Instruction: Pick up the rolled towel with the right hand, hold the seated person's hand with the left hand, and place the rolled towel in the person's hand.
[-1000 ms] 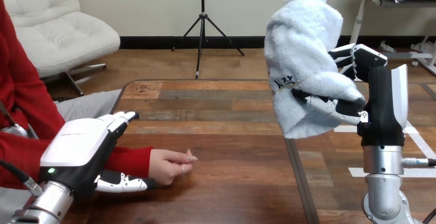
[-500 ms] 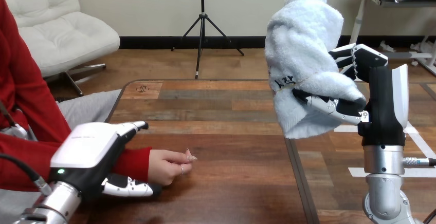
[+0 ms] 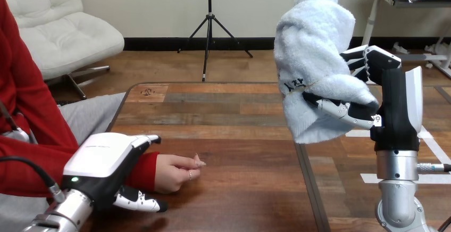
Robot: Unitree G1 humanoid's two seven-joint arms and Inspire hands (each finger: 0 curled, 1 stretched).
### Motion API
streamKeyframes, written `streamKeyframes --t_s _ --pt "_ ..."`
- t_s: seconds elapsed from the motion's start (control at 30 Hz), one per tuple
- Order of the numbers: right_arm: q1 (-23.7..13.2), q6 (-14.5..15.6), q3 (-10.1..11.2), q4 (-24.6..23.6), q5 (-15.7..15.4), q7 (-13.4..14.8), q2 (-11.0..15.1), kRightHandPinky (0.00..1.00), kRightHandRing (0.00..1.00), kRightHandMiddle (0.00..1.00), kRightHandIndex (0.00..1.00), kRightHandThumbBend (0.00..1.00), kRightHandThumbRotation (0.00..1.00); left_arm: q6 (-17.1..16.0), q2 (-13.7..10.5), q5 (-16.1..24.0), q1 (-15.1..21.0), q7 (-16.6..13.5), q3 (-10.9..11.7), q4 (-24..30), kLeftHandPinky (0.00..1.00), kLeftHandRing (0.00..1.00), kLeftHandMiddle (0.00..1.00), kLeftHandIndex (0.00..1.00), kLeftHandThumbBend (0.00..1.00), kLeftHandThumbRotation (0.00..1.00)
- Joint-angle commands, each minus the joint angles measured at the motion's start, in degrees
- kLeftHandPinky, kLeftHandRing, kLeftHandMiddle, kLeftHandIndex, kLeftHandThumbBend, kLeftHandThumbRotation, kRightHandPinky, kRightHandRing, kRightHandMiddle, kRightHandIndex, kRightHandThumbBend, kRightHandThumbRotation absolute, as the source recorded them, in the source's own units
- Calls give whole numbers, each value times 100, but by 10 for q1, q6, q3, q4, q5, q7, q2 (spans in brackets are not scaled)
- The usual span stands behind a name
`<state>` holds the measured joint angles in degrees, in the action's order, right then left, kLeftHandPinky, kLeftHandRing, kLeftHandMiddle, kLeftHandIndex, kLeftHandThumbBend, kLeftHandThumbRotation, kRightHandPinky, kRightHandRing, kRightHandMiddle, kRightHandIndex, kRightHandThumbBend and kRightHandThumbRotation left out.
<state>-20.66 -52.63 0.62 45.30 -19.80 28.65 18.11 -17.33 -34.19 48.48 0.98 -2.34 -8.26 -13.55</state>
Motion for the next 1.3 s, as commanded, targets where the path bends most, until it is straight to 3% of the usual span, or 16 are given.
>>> streamKeyframes --t_s 0.0,0.8,1.27 --pt "-37 -8 16 -11 18 0 -5 19 24 35 45 76 0 3 -19 10 52 -11 -10 -8 76 82 84 82 100 38" --pt "-35 -3 16 -17 8 6 -1 14 20 32 45 76 0 10 -18 24 83 -12 -47 -44 73 79 80 77 100 23" --pt "-33 -5 17 -18 13 2 -2 13 18 31 45 76 0 24 -16 34 99 -22 -66 -66 74 79 79 76 100 20"
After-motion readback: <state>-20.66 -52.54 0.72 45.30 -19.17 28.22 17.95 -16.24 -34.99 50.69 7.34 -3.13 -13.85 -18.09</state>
